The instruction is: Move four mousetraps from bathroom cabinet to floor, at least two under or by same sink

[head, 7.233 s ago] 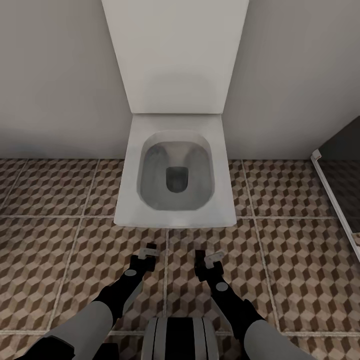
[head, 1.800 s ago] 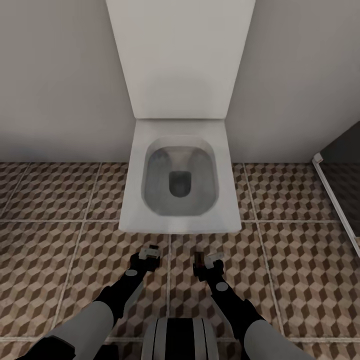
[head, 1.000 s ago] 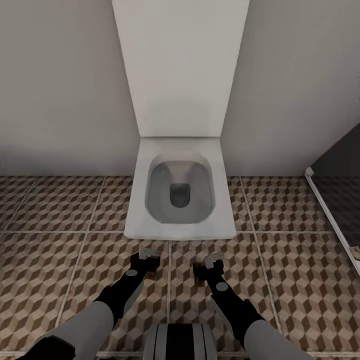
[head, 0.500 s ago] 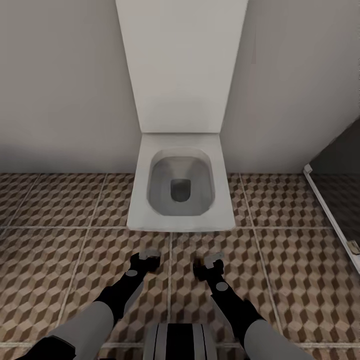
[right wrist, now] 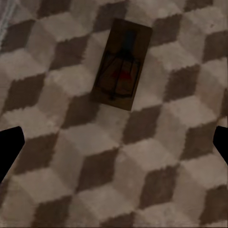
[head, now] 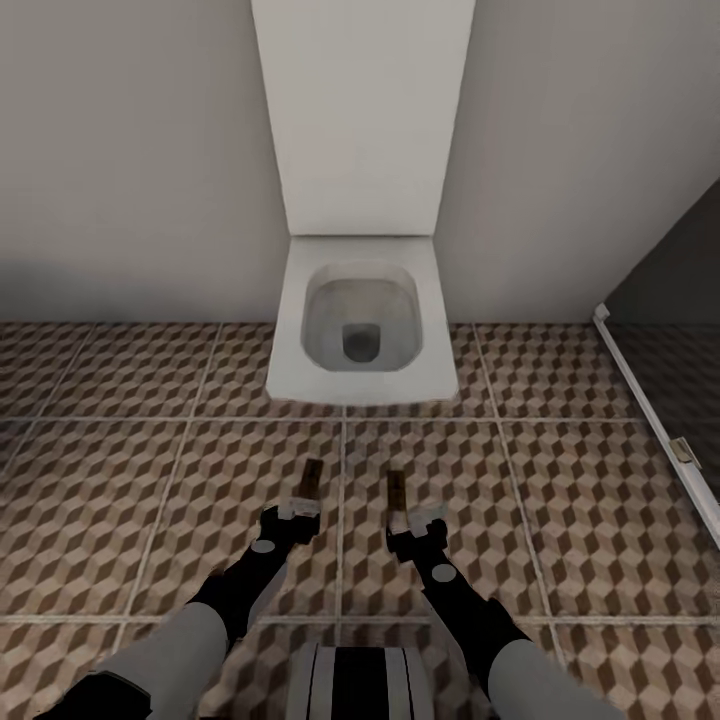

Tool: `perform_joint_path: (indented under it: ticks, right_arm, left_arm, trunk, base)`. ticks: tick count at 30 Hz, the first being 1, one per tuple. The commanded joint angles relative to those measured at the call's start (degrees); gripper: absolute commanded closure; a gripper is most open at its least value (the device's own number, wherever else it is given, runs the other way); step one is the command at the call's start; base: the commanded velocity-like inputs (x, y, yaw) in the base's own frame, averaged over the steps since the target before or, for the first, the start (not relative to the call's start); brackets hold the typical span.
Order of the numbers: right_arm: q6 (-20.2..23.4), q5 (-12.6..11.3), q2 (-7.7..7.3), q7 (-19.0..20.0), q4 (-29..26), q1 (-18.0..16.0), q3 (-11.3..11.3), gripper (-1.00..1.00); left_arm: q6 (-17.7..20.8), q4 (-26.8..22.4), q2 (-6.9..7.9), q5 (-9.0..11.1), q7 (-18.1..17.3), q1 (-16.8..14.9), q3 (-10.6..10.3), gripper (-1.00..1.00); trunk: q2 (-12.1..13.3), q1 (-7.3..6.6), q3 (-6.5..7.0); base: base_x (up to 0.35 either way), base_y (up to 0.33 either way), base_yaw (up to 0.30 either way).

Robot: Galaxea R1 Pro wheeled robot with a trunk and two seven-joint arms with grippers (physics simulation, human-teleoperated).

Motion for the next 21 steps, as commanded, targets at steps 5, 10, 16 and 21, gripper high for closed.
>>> perform_joint_path:
  ticks: [5, 10, 16, 21]
  right_arm:
    - [-0.1, 0.2, -0.02, -0.4, 0.1, 0.0, 0.3, -1.0]
    - [-0.1, 0.2, -0.02, -0.4, 0.1, 0.0, 0.3, -1.0]
    - [-0.1, 0.2, -0.02, -0.4, 0.1, 0.0, 0.3, -1.0]
    - [-0.1, 0.2, -0.02, -0.4, 0.1, 0.0, 0.3, -1.0]
  left_arm:
    - [0.0, 0.1, 0.04, 0.6, 0.4, 0.0, -0.5, -1.0]
    - [-0.1, 0.4, 0.04, 0.6, 0.4, 0.0, -0.5, -1.0]
    - [-0.1, 0.6, 0.04, 0.6, 0.4, 0.0, -0.5, -1.0]
    - [-0.1, 0.6, 0.04, 0.6, 0.4, 0.0, -0.5, -1.0]
  trunk:
    - [0.0, -0.04, -0.03]
    - [0.0, -0.04, -0.03]
    - [0.0, -0.04, -0.03]
    - [0.0, -0.04, -0.03]
  base:
    - [-0.333, 0.0, 0.0]
    - [-0.334, 0.0, 0.0]
    - [-0.334, 0.0, 0.0]
    - [-0.329, 0.0, 0.0]
